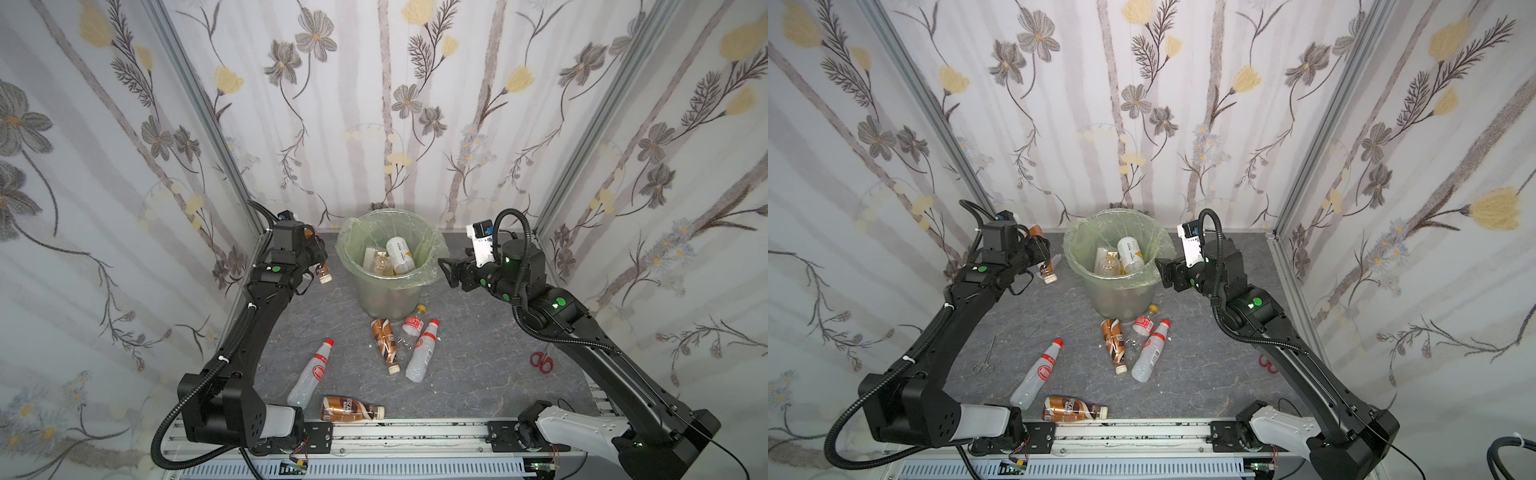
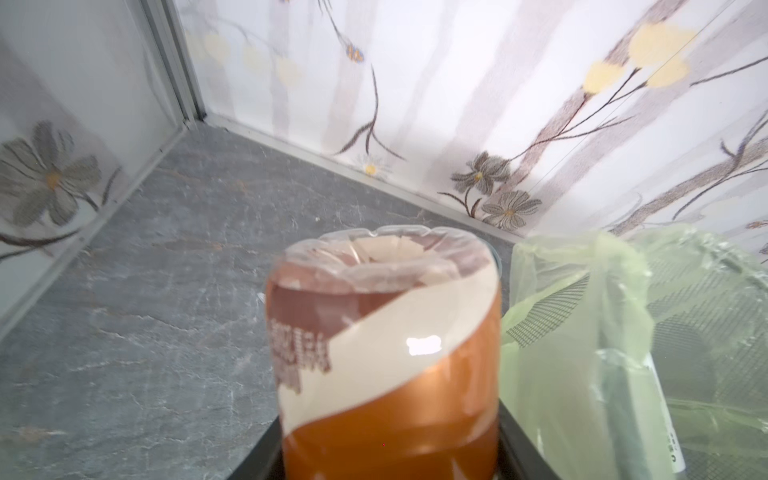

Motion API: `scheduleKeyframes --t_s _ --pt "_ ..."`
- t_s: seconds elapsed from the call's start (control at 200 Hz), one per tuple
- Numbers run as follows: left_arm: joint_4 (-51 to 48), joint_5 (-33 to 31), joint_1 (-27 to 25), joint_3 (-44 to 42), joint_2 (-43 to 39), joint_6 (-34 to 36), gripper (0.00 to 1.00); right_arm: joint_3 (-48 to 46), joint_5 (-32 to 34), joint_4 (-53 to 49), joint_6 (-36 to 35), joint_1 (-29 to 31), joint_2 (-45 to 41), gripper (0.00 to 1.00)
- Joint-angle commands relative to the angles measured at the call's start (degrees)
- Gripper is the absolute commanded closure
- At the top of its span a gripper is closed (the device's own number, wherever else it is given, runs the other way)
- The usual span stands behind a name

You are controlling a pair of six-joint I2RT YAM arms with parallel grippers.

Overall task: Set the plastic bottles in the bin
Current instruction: 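Lift the Nescafe coffee bottle with the left gripper over the bin, then open the left gripper to drop the coffee bottle into the bin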

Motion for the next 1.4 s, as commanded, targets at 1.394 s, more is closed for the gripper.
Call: scheduleKeyframes --t_s 1.394 --pt "0.8 -5.5 -17.6 32.1 22.8 13.9 0.39 -6.1 0.1 3.2 2.0 -0.1 -5.9 0.12"
